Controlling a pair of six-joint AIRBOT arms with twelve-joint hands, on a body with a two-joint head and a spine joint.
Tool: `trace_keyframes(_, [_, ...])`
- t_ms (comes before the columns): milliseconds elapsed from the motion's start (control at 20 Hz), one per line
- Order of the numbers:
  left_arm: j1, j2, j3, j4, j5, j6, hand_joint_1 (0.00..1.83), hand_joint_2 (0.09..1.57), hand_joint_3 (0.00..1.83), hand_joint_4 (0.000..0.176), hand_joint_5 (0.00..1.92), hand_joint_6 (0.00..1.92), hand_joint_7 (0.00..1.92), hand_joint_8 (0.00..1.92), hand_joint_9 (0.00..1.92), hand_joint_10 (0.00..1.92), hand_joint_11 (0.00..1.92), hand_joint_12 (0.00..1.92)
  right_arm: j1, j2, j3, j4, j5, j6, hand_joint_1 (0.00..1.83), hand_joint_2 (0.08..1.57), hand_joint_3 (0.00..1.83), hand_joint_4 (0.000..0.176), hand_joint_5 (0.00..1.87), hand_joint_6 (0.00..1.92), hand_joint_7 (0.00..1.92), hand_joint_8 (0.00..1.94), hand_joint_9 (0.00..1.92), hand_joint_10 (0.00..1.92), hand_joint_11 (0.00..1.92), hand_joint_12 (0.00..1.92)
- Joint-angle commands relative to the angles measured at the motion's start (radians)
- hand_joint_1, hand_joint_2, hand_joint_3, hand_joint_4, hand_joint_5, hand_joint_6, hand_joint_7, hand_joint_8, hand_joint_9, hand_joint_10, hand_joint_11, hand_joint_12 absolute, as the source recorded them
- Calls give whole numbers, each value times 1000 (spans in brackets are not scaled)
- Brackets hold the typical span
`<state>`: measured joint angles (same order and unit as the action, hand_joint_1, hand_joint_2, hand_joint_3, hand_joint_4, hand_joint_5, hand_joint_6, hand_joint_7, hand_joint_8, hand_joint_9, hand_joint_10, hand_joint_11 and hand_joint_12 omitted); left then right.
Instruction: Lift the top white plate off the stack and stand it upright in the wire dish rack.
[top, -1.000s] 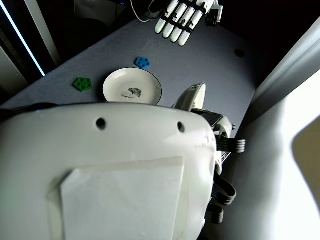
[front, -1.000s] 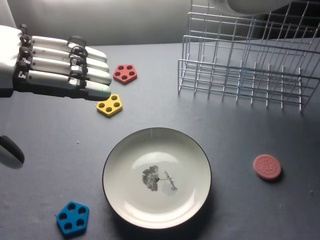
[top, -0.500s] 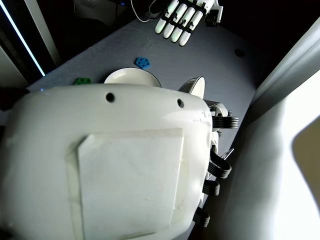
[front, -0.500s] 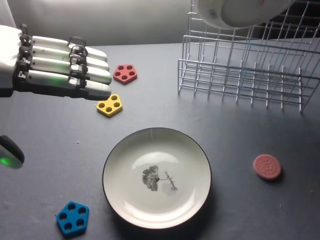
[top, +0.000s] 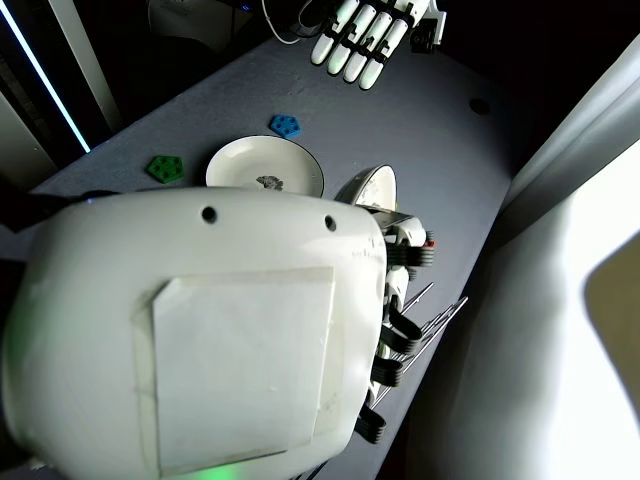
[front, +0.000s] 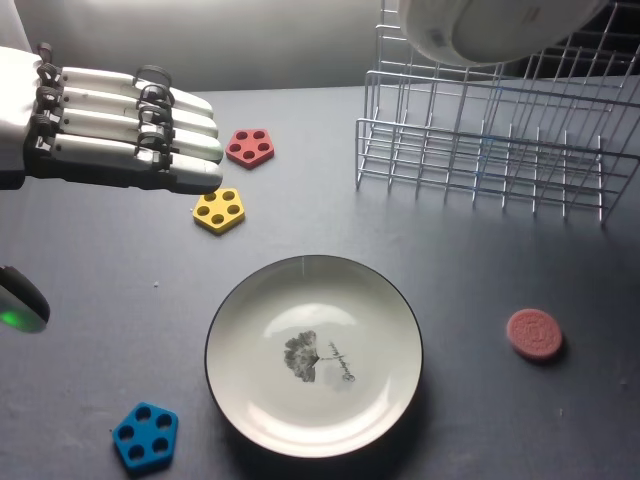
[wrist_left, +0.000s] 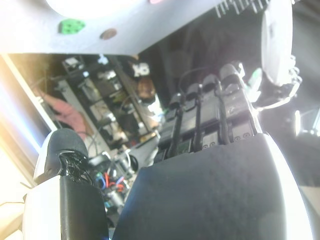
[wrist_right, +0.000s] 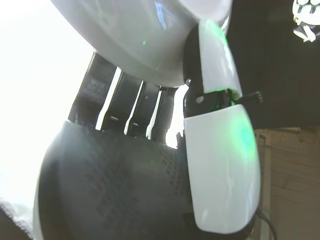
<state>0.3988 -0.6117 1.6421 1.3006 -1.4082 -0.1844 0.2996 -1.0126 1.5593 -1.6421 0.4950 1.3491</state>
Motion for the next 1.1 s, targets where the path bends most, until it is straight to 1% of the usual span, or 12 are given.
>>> trace_keyframes(0, [-21, 11, -4, -101, -63, -7, 232, 1056, 1, 0, 16, 1, 29, 1, 22, 1, 0, 124, 10, 17, 10, 82, -8, 16, 1485, 1132, 0, 0, 750, 1177, 876, 895, 978, 942, 832, 1541])
trace_keyframes(300, [-21, 11, -5, -103, -67, -11, 219, 1071, 3, 0, 0, 0, 0, 0, 0, 0, 0, 57, -1, 16, 32, 97, -9, 16, 1482, 1138, 0, 0, 760, 1228, 871, 890, 944, 952, 812, 1553])
trace_keyframes(350, [-21, 12, -5, -107, -68, -13, 239, 1046, 0, 0, 39, 1, 43, 1, 46, 2, 0, 184, -2, 16, 39, 103, -9, 16, 1484, 1133, 0, 0, 760, 1213, 895, 864, 965, 928, 806, 1560])
trace_keyframes(500, [-21, 12, -7, -112, -66, -21, 230, 1062, 2, 0, 8, 0, 14, 3, 10, 0, 0, 110, -3, 9, 54, 110, -9, 16, 1483, 1133, 0, 0, 776, 1186, 879, 869, 950, 963, 828, 1541])
trace_keyframes(600, [-21, 12, -7, -112, -67, -21, 232, 1053, 0, 0, 33, 0, 42, 0, 32, 1, 0, 172, -5, 3, 65, 110, -9, 16, 1484, 1133, 0, 0, 760, 1193, 897, 870, 946, 961, 822, 1547])
trace_keyframes(650, [-21, 12, -7, -111, -67, -21, 249, 1060, 1, 0, 6, 0, 8, 0, 6, 0, 0, 66, -5, -2, 70, 110, -9, 16, 1484, 1133, 0, 0, 766, 1196, 900, 871, 942, 958, 823, 1544])
trace_keyframes(700, [-21, 12, -7, -110, -67, -21, 251, 1062, 1, 0, 1, 0, 1, 0, 0, 0, 0, 32, -7, -7, 76, 116, -9, 16, 1484, 1132, 0, 0, 767, 1196, 900, 871, 941, 956, 823, 1543])
trace_keyframes(850, [-22, 12, -8, -110, -67, -21, 205, 1066, 3, 0, 0, 0, 5, 1, 0, 0, 0, 20, -20, -14, 86, 148, -9, 16, 1486, 1125, 0, 0, 773, 1165, 909, 858, 986, 911, 826, 1535])
trace_keyframes(900, [-22, 12, -8, -110, -67, -20, 197, 1064, 2, 0, 23, 8, 26, 9, 17, 7, 22, 31, -27, -14, 84, 163, -15, 16, 1495, 1069, 0, 0, 895, 1027, 1037, 681, 1131, 696, 954, 1398])
trace_keyframes(950, [-22, 12, -8, -110, -69, -20, 221, 1063, 0, 0, 22, 7, 25, 7, 10, 3, 17, 32, -35, -14, 82, 181, -20, 16, 1498, 1044, 0, 0, 946, 962, 1096, 582, 1194, 584, 1010, 1321])
trace_keyframes(1000, [-22, 12, -8, -110, -70, -19, 222, 1060, 0, 0, 32, 9, 31, 8, 14, 4, 25, 37, -43, -14, 78, 196, -27, 17, 1501, 1032, 0, 0, 974, 909, 1135, 512, 1240, 509, 1034, 1289])
trace_keyframes(1050, [-22, 12, -8, -110, -70, -19, 225, 1065, 1, 0, 15, 1, 18, 2, 3, 0, 11, 34, -53, -14, 75, 213, -33, 17, 1501, 1029, 0, 0, 978, 896, 1138, 508, 1252, 489, 1040, 1281])
